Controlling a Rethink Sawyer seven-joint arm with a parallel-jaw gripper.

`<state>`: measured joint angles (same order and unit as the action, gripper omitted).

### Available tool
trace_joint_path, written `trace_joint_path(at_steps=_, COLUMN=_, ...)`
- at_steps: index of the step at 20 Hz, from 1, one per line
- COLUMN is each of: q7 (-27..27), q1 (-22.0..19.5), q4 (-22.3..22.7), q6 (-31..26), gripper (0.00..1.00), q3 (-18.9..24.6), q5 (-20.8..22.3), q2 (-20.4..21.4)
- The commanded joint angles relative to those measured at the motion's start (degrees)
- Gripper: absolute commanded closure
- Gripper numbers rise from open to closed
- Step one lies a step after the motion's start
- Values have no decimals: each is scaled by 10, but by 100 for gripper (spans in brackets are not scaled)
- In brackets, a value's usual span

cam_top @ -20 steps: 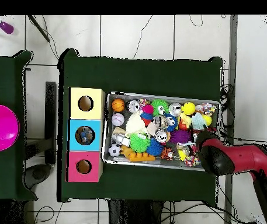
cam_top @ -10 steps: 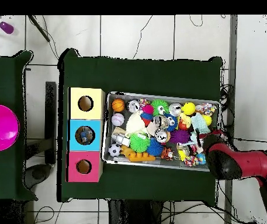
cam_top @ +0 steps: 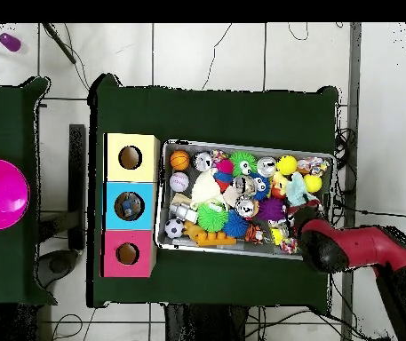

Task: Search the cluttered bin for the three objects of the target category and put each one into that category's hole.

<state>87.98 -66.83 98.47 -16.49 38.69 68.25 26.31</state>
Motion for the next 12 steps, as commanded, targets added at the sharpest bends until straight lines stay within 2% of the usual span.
trace_joint_path(at_steps=1, q7=7, q1=5, q4=-24, q6=40, gripper=0, q3=-44, q5=30, q2=-70)
trace_joint_path(at_steps=6, q7=3, q1=11, q4=-32, q6=51, gripper=0, q3=-55, q5=30, q2=-79)
trace_joint_path(at_steps=7, q7=2, q1=14, q4=-32, q6=54, gripper=100, q3=-58, q5=24, q2=-79)
trace_joint_path(at_steps=10, q7=-6, q1=19, q4=-32, q6=62, gripper=100, q3=-59, q5=37, q2=-75)
trace_joint_path(at_steps=12, q7=-3, q1=21, q4=-33, q6=57, gripper=100, q3=-62, q5=28, q2=-75)
